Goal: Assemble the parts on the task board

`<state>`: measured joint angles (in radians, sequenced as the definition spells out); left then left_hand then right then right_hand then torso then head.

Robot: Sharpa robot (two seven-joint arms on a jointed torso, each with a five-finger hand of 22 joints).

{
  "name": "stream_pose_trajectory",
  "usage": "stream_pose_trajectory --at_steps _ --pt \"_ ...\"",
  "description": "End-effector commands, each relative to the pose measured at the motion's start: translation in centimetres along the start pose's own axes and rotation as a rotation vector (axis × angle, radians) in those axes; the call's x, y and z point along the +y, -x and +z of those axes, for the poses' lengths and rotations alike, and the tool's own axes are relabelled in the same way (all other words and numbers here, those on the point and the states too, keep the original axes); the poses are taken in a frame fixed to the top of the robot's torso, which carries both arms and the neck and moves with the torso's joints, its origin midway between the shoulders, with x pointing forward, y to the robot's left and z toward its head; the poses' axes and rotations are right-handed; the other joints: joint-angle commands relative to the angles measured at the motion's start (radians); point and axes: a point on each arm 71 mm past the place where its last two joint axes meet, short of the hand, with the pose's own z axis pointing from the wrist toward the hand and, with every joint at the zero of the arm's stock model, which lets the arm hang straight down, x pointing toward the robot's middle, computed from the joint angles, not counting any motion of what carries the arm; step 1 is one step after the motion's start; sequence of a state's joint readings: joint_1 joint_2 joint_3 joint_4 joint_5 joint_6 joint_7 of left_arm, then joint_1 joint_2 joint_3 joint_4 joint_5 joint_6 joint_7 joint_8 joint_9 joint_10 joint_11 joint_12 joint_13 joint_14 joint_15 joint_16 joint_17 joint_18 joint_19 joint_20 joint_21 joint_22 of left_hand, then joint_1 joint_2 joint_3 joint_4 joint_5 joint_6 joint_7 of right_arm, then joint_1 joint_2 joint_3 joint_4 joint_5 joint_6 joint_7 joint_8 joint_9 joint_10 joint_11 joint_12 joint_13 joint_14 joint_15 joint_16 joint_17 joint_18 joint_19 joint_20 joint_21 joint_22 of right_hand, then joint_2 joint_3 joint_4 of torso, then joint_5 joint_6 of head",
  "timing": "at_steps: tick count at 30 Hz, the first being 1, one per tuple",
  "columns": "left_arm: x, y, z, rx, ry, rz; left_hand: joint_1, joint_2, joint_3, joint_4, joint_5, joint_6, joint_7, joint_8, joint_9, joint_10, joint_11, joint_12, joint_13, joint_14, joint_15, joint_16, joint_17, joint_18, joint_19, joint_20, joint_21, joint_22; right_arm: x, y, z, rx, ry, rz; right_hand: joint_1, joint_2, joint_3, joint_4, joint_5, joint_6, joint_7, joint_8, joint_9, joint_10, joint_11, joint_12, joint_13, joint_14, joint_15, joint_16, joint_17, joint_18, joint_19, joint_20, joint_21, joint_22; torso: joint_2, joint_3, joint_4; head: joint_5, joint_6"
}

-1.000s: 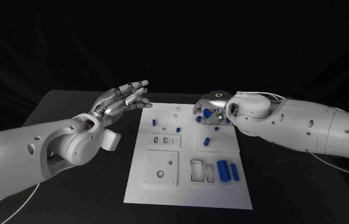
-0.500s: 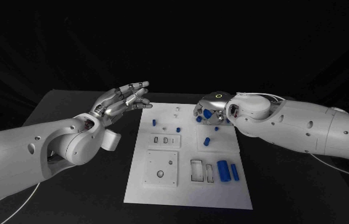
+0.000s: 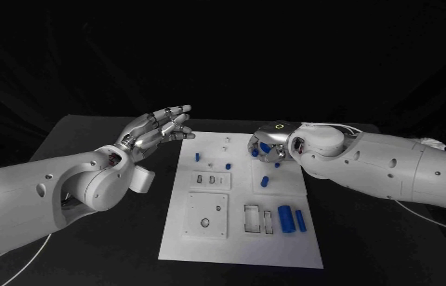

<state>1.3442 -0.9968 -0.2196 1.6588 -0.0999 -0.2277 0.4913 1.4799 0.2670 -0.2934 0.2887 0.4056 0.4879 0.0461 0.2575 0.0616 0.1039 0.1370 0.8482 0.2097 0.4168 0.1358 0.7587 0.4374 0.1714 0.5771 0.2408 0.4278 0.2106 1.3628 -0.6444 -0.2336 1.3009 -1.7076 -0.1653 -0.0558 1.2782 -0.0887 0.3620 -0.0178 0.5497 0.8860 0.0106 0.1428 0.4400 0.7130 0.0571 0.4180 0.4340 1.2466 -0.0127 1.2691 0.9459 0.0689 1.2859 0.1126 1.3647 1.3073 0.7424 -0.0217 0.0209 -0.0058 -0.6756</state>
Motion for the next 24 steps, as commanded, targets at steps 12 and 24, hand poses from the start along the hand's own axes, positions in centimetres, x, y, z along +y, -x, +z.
stream_pose_trajectory --at_steps 12,24 --pt "-0.12 -0.13 -0.07 0.015 -0.003 -0.002 0.013 0.002 0.01 0.0 0.009 0.006 -0.002 0.007 0.0 0.004 -0.002 0.007 -0.002 0.0 0.004 -0.006 -0.002 0.002 -0.007 0.004 -0.006 -0.002 -0.02 -0.01 0.07 -0.058 0.021 -0.006 0.051 0.025 0.034 -0.033 0.037 0.018 0.036 0.03 0.06 0.071 -0.023 0.028 0.016 0.016 -0.02 0.011 0.025 0.006 0.015 -0.013 0.011 0.034 0.0 0.0003 -0.0016 0.005 -0.005" --pt "-0.06 -0.13 -0.08 0.016 0.005 -0.002 0.02 0.004 0.015 -0.001 0.013 0.009 -0.002 0.009 0.0 0.005 -0.001 0.008 -0.002 0.0 0.004 -0.006 -0.003 0.003 -0.007 0.005 -0.007 -0.002 0.53 0.52 0.01 -0.11 0.057 -0.001 0.068 0.042 0.027 -0.043 0.009 0.058 0.068 0.067 0.125 0.141 -0.028 0.048 0.027 0.039 -0.027 0.019 0.038 0.0 0.04 -0.025 0.029 0.062 0.0 0.0005 -0.002 0.011 -0.01"
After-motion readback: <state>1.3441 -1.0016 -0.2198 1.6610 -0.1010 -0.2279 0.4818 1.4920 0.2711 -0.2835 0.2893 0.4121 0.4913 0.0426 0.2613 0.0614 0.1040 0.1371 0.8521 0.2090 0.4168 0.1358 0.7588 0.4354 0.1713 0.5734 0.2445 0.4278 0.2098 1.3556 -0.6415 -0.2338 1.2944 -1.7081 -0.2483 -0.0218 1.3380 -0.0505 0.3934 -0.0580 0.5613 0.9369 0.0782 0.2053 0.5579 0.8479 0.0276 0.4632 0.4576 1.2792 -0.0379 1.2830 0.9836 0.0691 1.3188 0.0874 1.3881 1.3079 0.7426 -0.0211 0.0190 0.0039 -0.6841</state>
